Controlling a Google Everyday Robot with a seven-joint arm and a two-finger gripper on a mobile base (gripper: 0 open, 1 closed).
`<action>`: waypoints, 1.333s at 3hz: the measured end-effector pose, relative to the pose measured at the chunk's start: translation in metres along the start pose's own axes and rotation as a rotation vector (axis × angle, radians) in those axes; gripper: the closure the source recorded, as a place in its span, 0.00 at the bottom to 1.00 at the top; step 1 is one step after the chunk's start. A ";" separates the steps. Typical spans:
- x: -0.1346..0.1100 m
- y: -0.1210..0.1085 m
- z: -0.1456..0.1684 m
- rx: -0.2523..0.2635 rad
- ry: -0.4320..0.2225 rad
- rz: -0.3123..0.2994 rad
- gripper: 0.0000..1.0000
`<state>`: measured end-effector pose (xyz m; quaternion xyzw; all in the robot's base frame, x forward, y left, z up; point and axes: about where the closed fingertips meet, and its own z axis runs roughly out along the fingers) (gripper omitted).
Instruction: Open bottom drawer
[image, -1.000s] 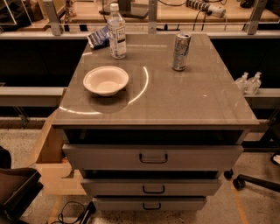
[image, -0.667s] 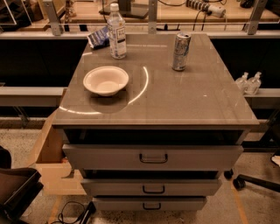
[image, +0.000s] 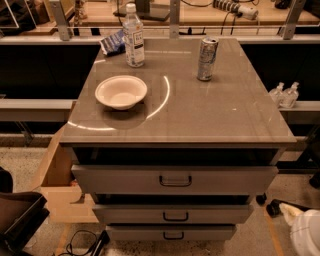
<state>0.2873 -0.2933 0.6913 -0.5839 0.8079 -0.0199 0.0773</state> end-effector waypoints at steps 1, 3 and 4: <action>0.001 0.009 0.074 -0.009 0.059 -0.009 0.00; -0.010 0.018 0.185 -0.020 0.075 -0.038 0.00; -0.014 0.028 0.225 -0.044 0.066 -0.041 0.00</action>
Offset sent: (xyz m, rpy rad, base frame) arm 0.0171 0.0275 -0.2141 -0.0894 0.0358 -0.0010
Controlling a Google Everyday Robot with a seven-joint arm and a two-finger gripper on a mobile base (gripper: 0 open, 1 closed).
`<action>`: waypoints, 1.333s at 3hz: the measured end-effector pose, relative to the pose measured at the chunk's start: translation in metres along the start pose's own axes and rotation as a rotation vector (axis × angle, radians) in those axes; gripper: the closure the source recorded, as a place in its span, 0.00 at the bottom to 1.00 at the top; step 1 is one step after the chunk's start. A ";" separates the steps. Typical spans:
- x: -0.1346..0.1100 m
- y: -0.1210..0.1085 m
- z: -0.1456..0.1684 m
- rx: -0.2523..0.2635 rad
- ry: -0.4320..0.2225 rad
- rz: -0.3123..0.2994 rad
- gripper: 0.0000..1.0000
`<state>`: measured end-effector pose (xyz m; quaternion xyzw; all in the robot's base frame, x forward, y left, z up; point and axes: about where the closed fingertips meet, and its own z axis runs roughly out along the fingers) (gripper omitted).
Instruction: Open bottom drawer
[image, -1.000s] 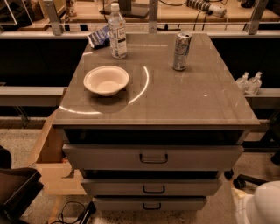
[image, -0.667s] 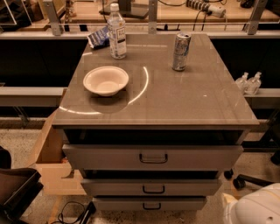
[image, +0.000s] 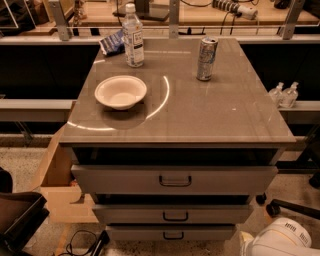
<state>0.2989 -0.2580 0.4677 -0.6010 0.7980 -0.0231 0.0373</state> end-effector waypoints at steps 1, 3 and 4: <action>0.000 0.000 0.000 0.000 0.000 0.000 0.00; -0.031 0.004 0.054 -0.026 -0.097 -0.015 0.00; -0.055 0.006 0.085 -0.032 -0.136 -0.050 0.00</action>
Offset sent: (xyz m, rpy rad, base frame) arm 0.0129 0.0264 -0.0589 0.0880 0.0105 0.0090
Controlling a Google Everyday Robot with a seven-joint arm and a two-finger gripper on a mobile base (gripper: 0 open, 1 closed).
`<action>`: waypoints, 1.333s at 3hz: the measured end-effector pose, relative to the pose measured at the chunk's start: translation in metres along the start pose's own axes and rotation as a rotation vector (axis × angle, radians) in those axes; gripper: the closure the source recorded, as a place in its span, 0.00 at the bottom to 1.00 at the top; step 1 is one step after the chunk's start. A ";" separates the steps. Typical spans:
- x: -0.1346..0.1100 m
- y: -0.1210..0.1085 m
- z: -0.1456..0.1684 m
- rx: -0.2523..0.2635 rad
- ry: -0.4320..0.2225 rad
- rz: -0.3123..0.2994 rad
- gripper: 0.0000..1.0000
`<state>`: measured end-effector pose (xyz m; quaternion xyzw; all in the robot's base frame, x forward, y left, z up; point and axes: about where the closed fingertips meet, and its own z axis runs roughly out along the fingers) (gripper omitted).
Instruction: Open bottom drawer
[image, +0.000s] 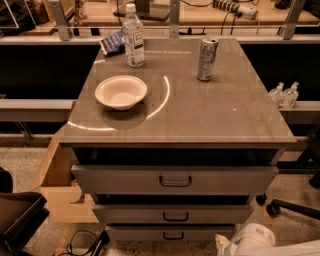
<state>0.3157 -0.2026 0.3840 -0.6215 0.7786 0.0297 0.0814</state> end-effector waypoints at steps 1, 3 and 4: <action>-0.018 0.002 0.031 0.000 -0.026 -0.037 0.00; -0.090 0.015 0.105 0.013 -0.059 -0.166 0.00; -0.090 0.015 0.105 0.013 -0.059 -0.166 0.00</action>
Offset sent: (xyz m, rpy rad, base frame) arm 0.0105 0.0931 -0.0946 0.0485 -0.0532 0.1554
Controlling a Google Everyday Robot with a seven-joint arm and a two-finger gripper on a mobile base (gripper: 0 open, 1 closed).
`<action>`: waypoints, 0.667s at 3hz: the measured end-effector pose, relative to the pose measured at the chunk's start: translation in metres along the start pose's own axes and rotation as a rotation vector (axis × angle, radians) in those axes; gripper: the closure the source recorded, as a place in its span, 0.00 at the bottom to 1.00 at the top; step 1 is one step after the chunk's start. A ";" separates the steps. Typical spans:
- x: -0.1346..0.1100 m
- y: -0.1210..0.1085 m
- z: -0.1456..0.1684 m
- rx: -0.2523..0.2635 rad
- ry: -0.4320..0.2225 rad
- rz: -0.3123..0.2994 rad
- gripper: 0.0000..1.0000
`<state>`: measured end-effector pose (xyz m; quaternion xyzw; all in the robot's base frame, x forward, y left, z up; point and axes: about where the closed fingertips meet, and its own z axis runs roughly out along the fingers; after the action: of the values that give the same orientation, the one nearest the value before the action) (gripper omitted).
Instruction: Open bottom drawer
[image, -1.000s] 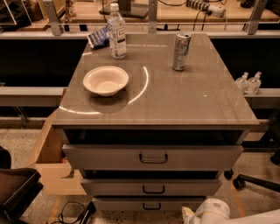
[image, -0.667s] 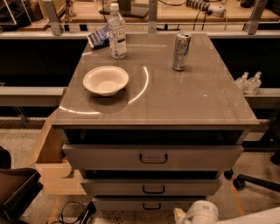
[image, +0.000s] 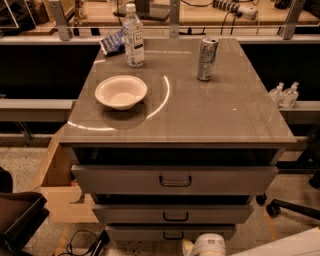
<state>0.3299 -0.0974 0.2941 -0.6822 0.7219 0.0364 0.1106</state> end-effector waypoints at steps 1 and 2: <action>-0.002 -0.003 0.010 0.006 -0.019 -0.004 0.00; -0.003 -0.010 0.023 0.031 -0.043 -0.027 0.00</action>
Offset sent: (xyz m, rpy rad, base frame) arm 0.0258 0.0117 -0.0337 0.0634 -0.0893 0.0569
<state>0.3424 -0.0900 0.2736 -0.6891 0.7106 0.0387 0.1371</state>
